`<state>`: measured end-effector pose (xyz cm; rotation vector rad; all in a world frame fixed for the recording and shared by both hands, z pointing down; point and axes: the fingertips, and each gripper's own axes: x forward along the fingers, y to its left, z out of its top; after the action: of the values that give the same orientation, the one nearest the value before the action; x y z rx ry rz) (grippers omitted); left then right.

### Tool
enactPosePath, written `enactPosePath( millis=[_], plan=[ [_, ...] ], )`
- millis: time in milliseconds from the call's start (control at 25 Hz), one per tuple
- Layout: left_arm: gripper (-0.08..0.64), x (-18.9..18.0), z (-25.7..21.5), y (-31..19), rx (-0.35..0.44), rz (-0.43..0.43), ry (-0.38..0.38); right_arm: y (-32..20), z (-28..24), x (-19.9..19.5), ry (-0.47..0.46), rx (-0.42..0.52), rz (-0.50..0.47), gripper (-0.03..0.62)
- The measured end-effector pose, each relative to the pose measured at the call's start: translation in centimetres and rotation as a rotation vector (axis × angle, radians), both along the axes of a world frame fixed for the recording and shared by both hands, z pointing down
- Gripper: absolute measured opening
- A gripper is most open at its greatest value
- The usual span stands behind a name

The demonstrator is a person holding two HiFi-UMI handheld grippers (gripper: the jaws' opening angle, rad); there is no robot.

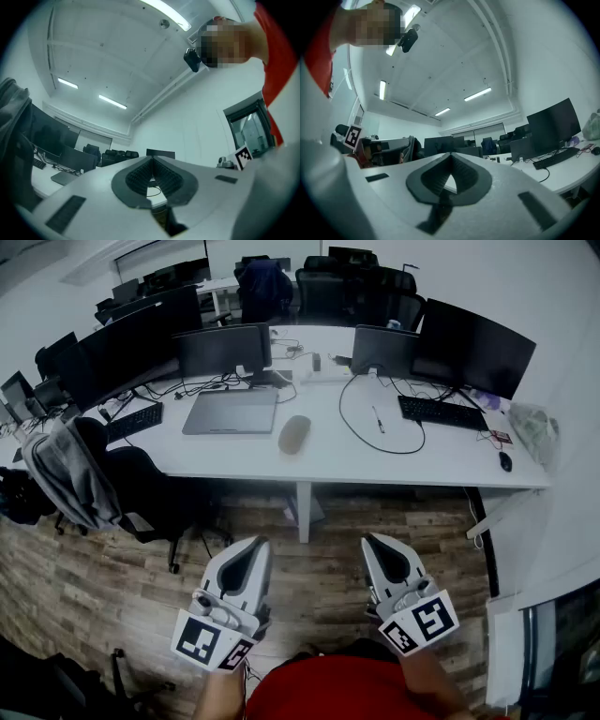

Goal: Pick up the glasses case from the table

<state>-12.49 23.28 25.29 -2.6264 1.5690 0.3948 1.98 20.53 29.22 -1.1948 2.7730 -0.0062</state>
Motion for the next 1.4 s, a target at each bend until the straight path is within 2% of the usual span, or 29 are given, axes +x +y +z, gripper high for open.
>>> enactPosePath(
  millis=[160,360,680,1040,1400],
  plan=[
    [0.012,-1.0,0.0,0.0,0.0,-0.002,0.007,0.0,-0.1,-0.9,-0.04,-0.014,-0.019,0.003],
    [0.012,-1.7,0.5,-1.0,-0.012,-0.003,0.014,-1.0,0.2,-1.4,-0.026,-0.021,-0.013,0.004],
    [0.012,-2.0,1.4,-5.3,-0.033,-0.025,-0.012,-5.8,1.0,-1.9,-0.031,-0.019,-0.024,0.005],
    [0.014,-1.6,2.6,-16.6,-0.054,-0.083,-0.061,-17.8,1.9,-1.1,-0.035,0.01,-0.041,0.004],
    [0.024,0.3,4.9,-30.3,-0.144,-0.164,-0.078,-30.3,2.8,1.9,-0.055,-0.023,-0.084,0.005]
  ],
)
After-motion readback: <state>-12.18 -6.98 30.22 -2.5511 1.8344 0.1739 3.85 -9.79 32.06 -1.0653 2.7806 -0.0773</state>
